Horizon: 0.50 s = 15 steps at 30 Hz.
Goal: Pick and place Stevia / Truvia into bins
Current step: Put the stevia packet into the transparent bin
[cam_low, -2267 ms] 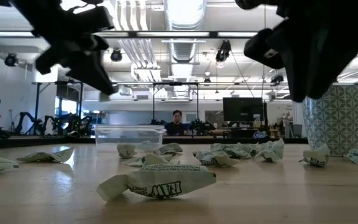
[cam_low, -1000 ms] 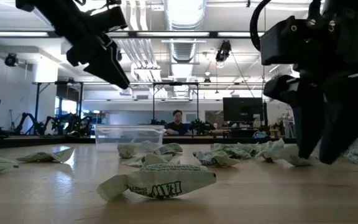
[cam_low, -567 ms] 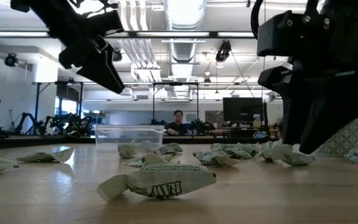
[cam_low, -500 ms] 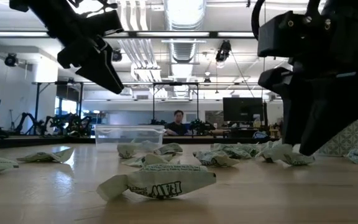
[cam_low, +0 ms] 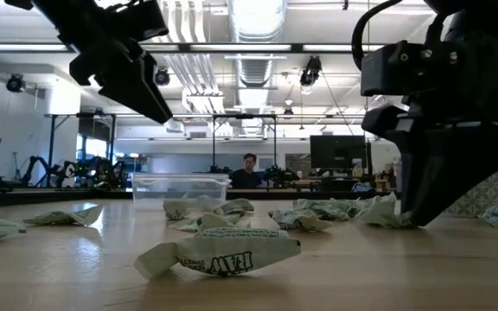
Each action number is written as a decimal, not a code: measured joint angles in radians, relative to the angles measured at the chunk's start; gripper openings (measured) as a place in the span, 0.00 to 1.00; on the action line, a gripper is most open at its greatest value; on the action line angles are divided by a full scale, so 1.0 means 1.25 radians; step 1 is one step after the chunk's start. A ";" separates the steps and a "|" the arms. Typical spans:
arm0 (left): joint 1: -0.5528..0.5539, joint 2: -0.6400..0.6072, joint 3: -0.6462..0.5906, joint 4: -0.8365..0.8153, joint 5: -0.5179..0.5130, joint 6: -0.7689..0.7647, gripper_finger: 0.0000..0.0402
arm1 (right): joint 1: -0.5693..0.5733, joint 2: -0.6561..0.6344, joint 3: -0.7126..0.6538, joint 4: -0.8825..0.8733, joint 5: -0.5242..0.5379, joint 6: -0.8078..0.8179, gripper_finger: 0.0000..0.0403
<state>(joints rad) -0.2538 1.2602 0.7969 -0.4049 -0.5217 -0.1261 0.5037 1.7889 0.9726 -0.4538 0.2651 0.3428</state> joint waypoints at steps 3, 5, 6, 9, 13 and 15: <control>-0.007 0.000 0.004 0.000 0.000 -0.001 0.50 | 0.000 0.000 0.001 -0.001 0.000 -0.002 0.03; -0.013 0.000 0.007 0.000 0.000 -0.001 0.50 | 0.000 -0.001 0.007 -0.003 0.000 -0.004 0.03; -0.017 0.000 0.009 -0.002 0.000 -0.001 0.50 | 0.000 -0.002 0.012 -0.005 -0.001 -0.005 0.02; -0.031 -0.004 0.013 -0.007 0.029 -0.007 0.50 | 0.000 -0.011 0.038 -0.003 -0.001 -0.027 0.02; -0.052 -0.012 0.021 -0.065 0.086 -0.073 0.49 | -0.002 -0.014 0.078 -0.002 0.025 -0.094 0.02; -0.067 -0.018 0.022 -0.092 0.104 -0.110 0.49 | -0.008 -0.014 0.097 0.004 0.063 -0.144 0.02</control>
<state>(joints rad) -0.3377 1.2372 0.8246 -0.5201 -0.3920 -0.2635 0.4933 1.7710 1.0938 -0.4486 0.3434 0.1627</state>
